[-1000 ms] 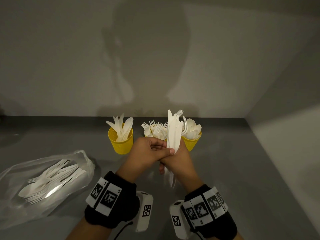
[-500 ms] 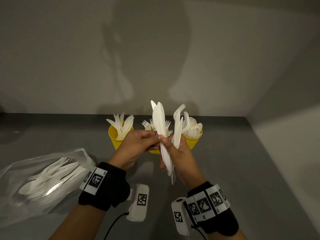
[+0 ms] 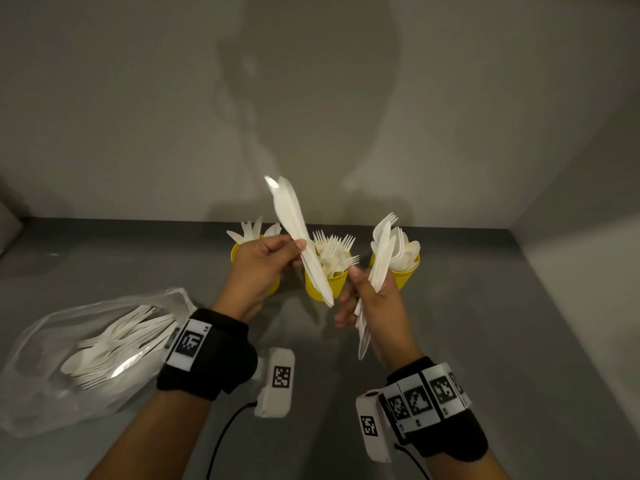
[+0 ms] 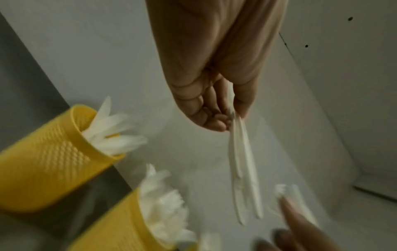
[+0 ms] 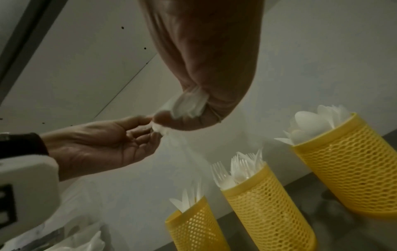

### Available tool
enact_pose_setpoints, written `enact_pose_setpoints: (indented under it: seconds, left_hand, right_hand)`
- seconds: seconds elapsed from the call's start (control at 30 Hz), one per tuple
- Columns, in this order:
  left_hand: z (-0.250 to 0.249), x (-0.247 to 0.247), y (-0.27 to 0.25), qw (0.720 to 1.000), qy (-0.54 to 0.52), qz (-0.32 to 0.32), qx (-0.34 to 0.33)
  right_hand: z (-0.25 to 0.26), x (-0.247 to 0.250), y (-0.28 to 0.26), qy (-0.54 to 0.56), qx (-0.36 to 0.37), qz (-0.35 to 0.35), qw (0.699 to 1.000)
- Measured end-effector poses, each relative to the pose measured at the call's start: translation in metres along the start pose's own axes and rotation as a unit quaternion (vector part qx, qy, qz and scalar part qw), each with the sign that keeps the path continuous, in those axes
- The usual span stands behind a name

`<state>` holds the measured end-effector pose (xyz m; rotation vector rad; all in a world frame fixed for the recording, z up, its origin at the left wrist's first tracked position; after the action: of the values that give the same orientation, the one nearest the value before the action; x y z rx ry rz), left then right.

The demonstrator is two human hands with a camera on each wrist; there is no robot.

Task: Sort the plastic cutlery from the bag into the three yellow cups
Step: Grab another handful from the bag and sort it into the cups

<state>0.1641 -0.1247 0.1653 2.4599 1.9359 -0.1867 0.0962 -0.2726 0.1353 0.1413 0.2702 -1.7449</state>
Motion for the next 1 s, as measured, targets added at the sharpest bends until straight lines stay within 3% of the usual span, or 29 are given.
enact_pose_setpoints:
  seconds: [0.2, 0.33, 0.53, 0.67, 0.73, 0.87, 1.0]
  left_hand:
    - [0.008, 0.051, 0.034, 0.977, 0.124, -0.153, -0.086]
    - [0.037, 0.062, 0.056, 0.96, 0.211, -0.18, -0.049]
    - [0.073, 0.068, 0.066, 0.945, 0.278, -0.141, 0.097]
    - [0.061, 0.062, 0.046, 0.939, 0.301, -0.164, 0.031]
    - [0.047, 0.043, 0.026, 0.949, 0.272, -0.16, -0.017]
    - [0.018, -0.015, -0.021, 0.984, 0.163, -0.052, -0.052]
    - [0.015, -0.047, -0.041, 0.985, 0.165, 0.025, -0.041]
  right_hand:
    - [-0.003, 0.009, 0.0, -0.044, 0.011, -0.018, 0.999]
    - [-0.003, 0.008, 0.001, -0.052, -0.007, -0.012, 0.999]
    - [-0.004, 0.006, 0.001, -0.034, -0.04, -0.019, 0.998]
    - [-0.002, 0.006, 0.001, -0.073, -0.032, -0.026, 0.997]
    - [-0.001, 0.004, 0.001, -0.097, -0.036, -0.028, 0.994]
    - [-0.003, -0.002, 0.001, -0.124, -0.026, -0.016, 0.992]
    - [0.002, -0.008, -0.004, -0.103, -0.015, -0.025, 0.994]
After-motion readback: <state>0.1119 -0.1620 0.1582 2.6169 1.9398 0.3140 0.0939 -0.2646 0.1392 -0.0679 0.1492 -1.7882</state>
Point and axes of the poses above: each hand's wrist, its own y-axis towards the middle knuckle, its own x-axis out of the back of the hand, z = x × y, the point moved 1 cm from there along y, towards the middle knuckle, and after that the axes turned 7 degrees about z, right-handed, at the moved point
